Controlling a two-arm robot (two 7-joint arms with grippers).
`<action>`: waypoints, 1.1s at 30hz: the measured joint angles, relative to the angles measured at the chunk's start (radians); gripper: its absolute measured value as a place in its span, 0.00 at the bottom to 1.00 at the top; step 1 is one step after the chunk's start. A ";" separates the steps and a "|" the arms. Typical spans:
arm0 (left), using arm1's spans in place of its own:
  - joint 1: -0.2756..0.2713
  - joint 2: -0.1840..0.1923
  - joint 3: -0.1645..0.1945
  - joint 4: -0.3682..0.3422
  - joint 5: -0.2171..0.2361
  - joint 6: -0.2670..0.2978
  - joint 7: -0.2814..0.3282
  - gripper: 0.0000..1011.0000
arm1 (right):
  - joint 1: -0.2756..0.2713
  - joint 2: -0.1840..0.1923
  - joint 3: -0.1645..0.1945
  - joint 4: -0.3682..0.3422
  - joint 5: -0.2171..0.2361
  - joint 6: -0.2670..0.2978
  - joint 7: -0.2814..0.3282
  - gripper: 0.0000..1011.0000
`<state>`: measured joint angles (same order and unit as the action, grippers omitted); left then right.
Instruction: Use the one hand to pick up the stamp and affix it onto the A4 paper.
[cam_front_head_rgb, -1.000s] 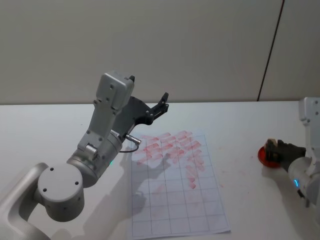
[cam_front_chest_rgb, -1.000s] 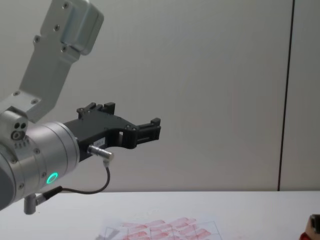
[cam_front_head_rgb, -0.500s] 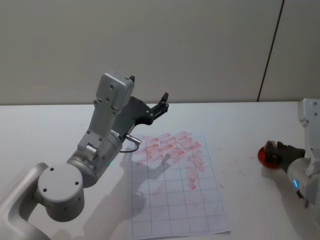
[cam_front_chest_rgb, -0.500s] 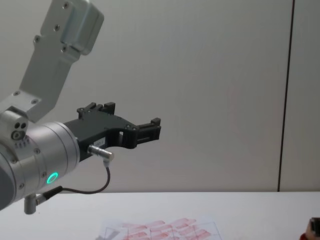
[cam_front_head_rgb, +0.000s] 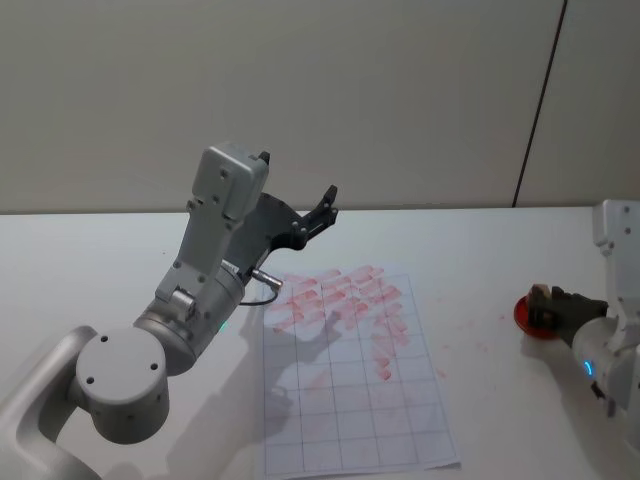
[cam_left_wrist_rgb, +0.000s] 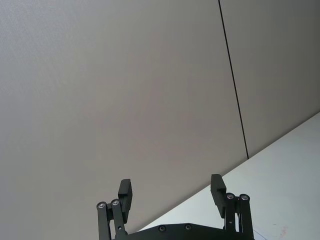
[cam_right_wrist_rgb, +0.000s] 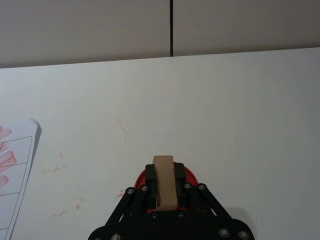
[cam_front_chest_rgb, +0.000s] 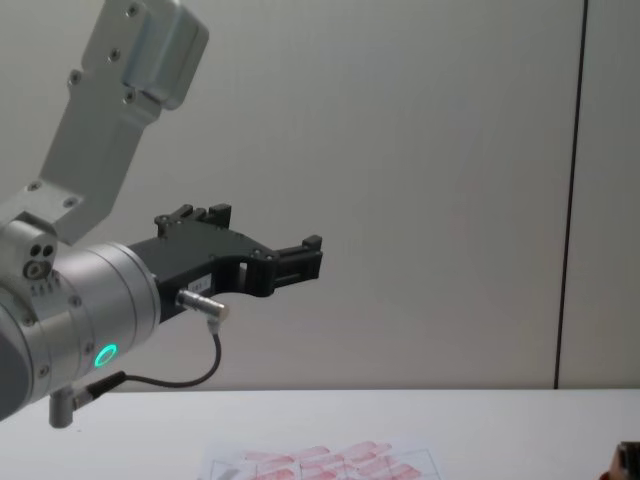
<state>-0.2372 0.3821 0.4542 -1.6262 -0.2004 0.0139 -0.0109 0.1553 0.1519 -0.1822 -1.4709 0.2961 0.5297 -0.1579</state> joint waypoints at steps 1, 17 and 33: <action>0.000 0.000 0.000 0.000 0.000 0.000 0.000 0.99 | 0.000 0.000 0.000 0.000 -0.002 0.000 0.001 0.20; 0.000 0.000 0.000 0.000 0.000 0.000 0.000 0.99 | -0.017 0.003 -0.005 -0.095 -0.048 -0.039 0.023 0.20; 0.000 0.000 0.000 0.000 0.000 0.000 0.000 0.99 | -0.025 -0.008 -0.034 -0.240 -0.094 -0.042 0.115 0.20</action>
<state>-0.2372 0.3821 0.4542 -1.6262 -0.2004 0.0139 -0.0110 0.1305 0.1443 -0.2166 -1.7107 0.2024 0.4878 -0.0431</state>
